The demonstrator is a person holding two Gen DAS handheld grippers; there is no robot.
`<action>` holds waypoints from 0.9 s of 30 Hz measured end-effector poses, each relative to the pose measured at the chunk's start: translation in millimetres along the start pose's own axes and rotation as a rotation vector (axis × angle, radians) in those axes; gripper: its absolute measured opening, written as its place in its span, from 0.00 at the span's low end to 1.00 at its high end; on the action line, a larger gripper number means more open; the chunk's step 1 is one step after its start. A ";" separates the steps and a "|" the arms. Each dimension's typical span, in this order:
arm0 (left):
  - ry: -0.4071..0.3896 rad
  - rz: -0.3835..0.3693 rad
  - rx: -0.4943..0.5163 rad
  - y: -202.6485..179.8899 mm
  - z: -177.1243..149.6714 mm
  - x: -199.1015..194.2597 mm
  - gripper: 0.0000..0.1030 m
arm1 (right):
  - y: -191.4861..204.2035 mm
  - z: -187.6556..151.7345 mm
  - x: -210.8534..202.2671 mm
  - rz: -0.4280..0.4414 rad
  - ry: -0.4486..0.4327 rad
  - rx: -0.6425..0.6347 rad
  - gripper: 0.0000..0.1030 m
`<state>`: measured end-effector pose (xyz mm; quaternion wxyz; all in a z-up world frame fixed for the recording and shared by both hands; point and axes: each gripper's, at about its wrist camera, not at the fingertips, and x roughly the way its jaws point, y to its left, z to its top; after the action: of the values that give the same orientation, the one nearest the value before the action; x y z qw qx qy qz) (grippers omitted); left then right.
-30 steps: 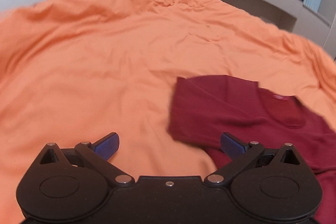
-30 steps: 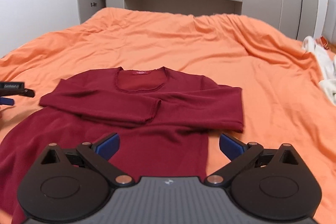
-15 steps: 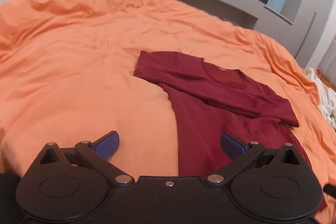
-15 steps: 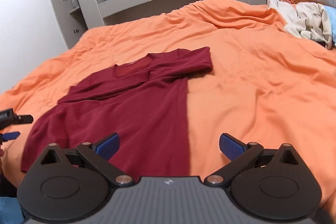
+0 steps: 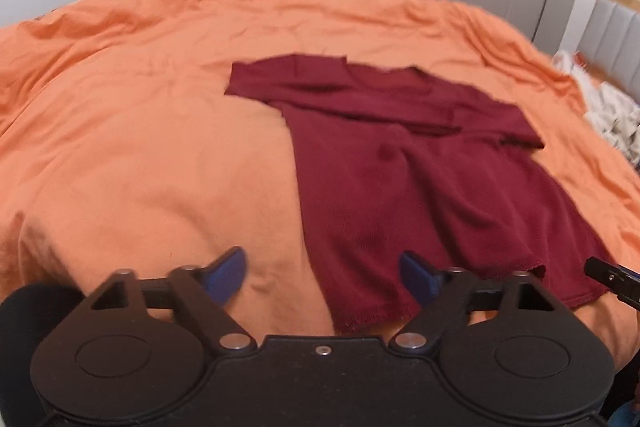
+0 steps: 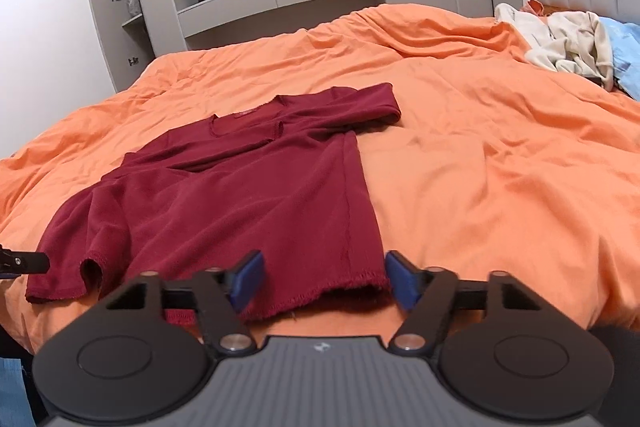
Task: Fold small clothes
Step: 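Close the left gripper on the hem while the right gripper grasps the hem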
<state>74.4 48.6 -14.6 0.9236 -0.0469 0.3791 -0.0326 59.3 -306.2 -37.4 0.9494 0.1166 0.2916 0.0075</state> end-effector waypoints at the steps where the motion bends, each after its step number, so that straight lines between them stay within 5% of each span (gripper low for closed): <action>1: 0.010 0.005 0.007 -1.8 0.9 1.2 0.70 | -0.1 -1.3 -0.3 -0.004 0.003 0.010 0.61; 6: 0.036 -0.018 -0.031 0.0 3.8 12.1 0.47 | -2.8 -6.9 2.0 -0.011 0.019 0.034 0.48; 8: 0.033 -0.020 -0.064 3.2 4.0 14.3 0.22 | -3.3 -8.0 1.6 -0.018 0.017 0.043 0.30; 10: 0.027 -0.050 -0.101 5.5 4.0 13.7 0.10 | -6.7 -7.3 -1.0 0.000 0.008 0.061 0.19; 14: -0.001 -0.058 -0.127 5.9 7.8 4.3 0.04 | -14.5 0.3 -9.6 0.011 -0.028 0.108 0.08; 27: -0.186 -0.059 -0.159 30.6 41.8 -68.6 0.03 | -37.9 46.7 -69.7 0.050 -0.223 0.146 0.06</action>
<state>55.8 88.1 59.5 0.9467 -0.1339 0.2919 -0.0248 25.4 -358.9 30.0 0.9644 0.1927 0.1810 -0.0030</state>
